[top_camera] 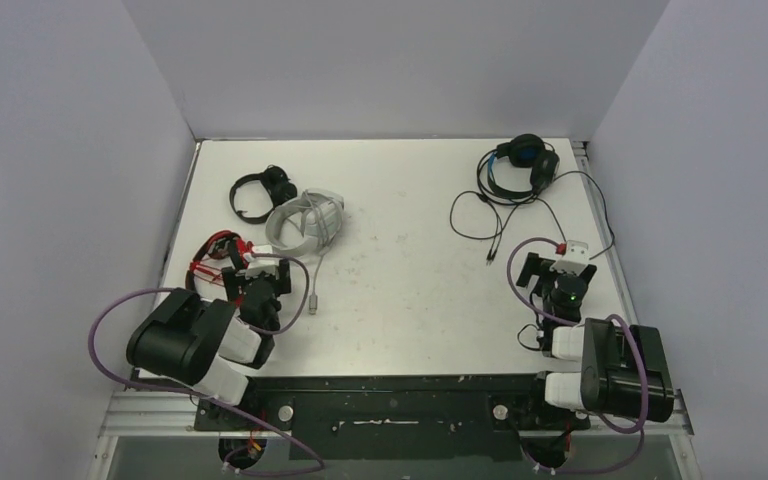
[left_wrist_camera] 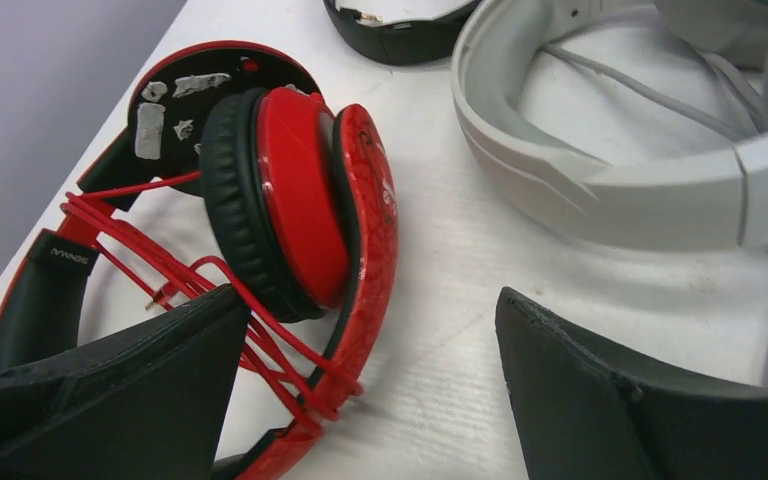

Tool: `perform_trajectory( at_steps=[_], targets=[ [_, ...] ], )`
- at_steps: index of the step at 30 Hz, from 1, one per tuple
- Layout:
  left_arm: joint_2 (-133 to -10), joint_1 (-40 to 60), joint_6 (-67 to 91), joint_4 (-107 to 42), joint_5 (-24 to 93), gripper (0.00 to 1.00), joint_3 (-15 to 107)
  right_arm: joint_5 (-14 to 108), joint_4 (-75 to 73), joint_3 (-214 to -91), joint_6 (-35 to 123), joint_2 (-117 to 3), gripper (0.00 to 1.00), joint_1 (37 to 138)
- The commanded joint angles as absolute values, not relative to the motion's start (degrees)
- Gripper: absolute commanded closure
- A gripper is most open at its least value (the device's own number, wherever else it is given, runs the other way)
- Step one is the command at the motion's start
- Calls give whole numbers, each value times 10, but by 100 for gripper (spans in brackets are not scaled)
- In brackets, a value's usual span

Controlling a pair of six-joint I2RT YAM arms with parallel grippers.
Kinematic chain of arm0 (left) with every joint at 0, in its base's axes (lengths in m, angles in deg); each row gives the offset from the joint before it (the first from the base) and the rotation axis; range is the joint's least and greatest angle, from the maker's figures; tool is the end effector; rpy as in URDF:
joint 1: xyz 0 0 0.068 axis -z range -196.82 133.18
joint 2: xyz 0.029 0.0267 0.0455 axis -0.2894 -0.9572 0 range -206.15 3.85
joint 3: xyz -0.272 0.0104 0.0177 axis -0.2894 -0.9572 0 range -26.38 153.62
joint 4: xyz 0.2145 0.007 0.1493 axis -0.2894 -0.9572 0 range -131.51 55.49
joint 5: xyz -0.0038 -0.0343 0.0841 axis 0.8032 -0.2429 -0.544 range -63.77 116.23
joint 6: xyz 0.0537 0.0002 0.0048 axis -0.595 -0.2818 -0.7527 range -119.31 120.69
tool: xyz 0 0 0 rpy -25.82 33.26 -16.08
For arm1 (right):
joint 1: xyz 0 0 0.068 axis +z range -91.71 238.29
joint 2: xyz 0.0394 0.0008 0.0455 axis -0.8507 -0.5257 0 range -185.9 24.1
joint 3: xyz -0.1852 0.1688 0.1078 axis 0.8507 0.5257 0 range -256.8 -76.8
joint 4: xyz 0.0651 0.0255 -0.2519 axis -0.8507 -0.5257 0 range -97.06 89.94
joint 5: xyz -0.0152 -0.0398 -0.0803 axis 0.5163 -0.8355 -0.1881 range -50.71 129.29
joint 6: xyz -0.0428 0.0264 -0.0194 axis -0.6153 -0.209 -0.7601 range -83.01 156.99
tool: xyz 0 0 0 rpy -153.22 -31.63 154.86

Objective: Wrap the headphones
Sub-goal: Reset both arms

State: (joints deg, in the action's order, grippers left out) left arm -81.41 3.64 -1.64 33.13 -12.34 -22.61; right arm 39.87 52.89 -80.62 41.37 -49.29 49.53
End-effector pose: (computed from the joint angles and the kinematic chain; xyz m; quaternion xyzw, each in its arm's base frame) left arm 0.1883 -0.0465 0.1188 -0.0528 0.7686 0.1650 0.6158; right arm 0.1891 -0.0287 0.1265 0.0888 0.7970 -0.0187 0.5972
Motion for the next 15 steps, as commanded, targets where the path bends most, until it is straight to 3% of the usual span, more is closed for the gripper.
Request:
perform_trajectory(
  at_steps=[1, 3, 6, 11, 15],
  targets=[
    [-885, -32, -19, 517, -15, 8, -203, 443, 603, -875, 384, -530, 0, 481],
    [-903, -47, -22, 522, -5, 8, -196, 440, 599, -892, 374, -550, 0, 480],
    [-881, -58, -3, 409, 26, 8, -154, 471, 546, -933, 352, -574, 0, 487],
    [-887, -63, 2, 416, 15, 7, -151, 521, 460, -1007, 325, -629, 0, 539],
    [-887, -61, 1, 426, 6, 4, -157, 514, 583, -961, 327, -654, 0, 575]
  ],
)
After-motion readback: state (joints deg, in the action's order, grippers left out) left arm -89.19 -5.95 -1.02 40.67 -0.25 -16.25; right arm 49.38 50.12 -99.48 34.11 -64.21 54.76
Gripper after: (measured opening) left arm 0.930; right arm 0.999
